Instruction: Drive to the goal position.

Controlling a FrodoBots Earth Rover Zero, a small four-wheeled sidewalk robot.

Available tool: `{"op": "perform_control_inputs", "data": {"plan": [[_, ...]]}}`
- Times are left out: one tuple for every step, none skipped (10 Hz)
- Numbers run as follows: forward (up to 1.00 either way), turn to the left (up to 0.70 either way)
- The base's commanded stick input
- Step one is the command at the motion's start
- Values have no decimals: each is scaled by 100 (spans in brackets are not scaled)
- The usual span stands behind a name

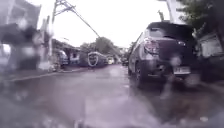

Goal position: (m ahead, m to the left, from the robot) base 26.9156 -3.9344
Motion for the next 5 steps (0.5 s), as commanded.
{"op": "perform_control_inputs", "data": {"plan": [[100, 0], [100, 0], [100, 0], [100, 0], [100, 0]]}}
